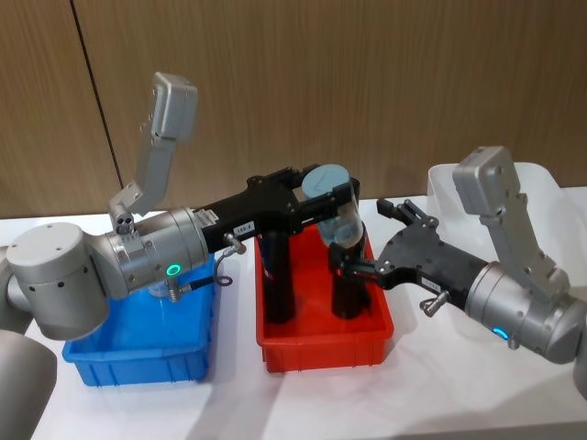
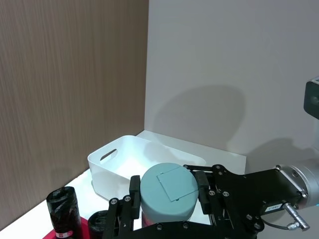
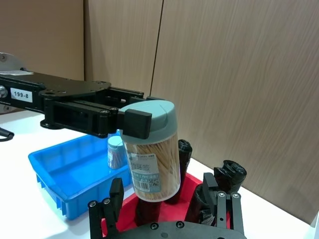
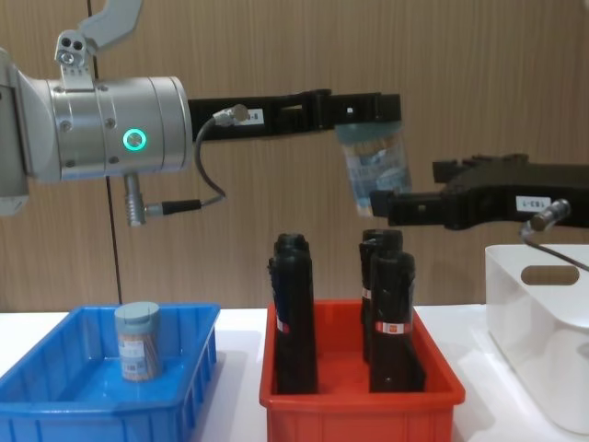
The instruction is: Pick the cotton swabs from the blue box and place them into the white box.
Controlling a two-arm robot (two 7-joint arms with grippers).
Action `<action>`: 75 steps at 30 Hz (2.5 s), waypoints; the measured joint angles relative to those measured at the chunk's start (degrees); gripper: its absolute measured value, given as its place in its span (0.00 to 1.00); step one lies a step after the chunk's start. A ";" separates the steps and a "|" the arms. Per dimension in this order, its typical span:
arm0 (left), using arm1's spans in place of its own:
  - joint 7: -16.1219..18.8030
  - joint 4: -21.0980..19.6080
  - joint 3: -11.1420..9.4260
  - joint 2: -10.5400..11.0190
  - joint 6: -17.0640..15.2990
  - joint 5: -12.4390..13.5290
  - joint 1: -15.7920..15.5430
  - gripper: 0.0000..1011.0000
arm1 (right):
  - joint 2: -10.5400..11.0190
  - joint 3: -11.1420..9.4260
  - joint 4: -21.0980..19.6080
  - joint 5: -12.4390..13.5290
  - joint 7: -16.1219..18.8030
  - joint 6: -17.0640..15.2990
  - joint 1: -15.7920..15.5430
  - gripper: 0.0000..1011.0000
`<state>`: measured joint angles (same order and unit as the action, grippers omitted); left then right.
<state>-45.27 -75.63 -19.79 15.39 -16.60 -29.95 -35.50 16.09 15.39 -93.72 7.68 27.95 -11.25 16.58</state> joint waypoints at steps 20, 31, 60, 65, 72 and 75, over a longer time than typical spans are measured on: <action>0.00 0.00 0.00 0.00 0.00 0.00 0.00 0.66 | -1.97 0.92 4.34 -1.27 0.95 1.04 3.79 0.99; 0.00 0.00 0.00 0.00 0.00 0.00 0.00 0.66 | -2.44 1.33 5.45 -1.45 1.52 1.58 4.71 0.83; -0.07 0.03 -0.08 0.00 -0.09 0.03 0.03 0.79 | -2.33 1.80 5.02 -0.76 0.96 2.20 5.16 0.65; -0.07 0.03 -0.08 0.00 -0.09 0.03 0.03 0.93 | -2.19 1.82 4.82 -0.69 0.85 2.24 5.10 0.65; -0.07 0.02 -0.05 0.00 -0.09 0.02 0.01 0.99 | -1.99 1.87 4.52 -0.39 0.63 2.31 5.00 0.65; -0.07 0.01 -0.03 0.00 -0.08 0.01 0.00 0.99 | -1.89 1.89 4.42 -0.33 0.56 2.34 4.95 0.65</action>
<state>-45.34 -75.62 -19.82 15.39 -16.68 -29.94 -35.49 14.20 17.28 -89.30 7.34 28.51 -8.91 21.53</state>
